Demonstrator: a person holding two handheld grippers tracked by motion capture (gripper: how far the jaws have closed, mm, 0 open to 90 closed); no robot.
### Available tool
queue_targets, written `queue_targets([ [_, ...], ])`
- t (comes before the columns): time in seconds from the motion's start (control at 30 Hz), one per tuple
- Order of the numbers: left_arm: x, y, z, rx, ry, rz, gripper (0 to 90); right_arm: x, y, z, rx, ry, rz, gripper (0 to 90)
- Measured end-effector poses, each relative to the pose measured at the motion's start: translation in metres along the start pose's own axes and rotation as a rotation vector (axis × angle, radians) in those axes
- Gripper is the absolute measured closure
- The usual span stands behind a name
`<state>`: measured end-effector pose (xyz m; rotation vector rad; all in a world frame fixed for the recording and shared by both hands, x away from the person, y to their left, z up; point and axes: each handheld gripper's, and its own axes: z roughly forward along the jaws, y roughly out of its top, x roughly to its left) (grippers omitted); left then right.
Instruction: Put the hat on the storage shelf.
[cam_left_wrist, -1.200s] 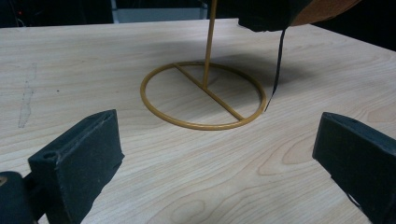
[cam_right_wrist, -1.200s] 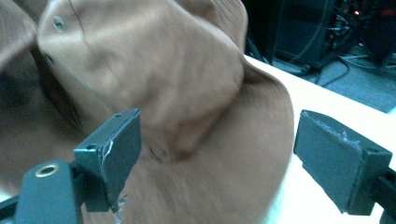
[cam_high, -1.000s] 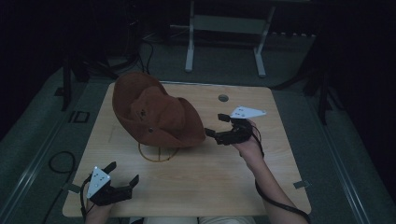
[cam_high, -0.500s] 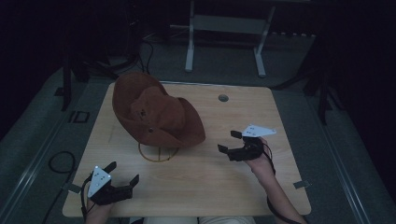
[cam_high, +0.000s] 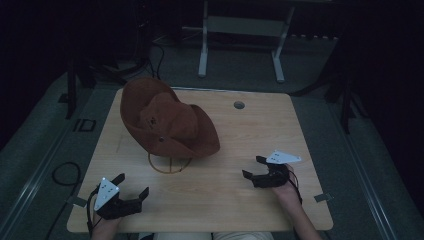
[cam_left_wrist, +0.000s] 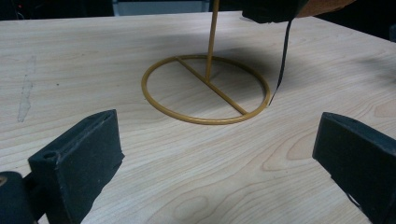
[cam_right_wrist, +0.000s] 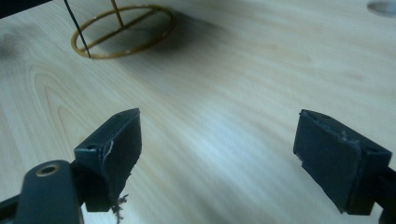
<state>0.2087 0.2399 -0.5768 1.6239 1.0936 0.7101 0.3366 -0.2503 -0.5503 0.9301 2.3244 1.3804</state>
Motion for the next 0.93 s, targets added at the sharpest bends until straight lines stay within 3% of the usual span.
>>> queue_targets([
  [0.43, 0.000, 0.000, 0.001, 0.003, -0.005, -0.001, 1.7, -0.011, -0.031, -0.029, 0.018, -0.059, 0.029, 14.5],
  [0.57, 0.000, 0.000, 0.001, 0.001, -0.004, -0.001, 1.7, -0.014, -0.038, -0.038, 0.025, -0.059, 0.013, 14.6],
  [0.93, 0.000, 0.000, 0.002, 0.003, -0.009, 0.001, 1.7, -0.016, -0.044, -0.042, 0.025, -0.072, 0.003, 14.6],
])
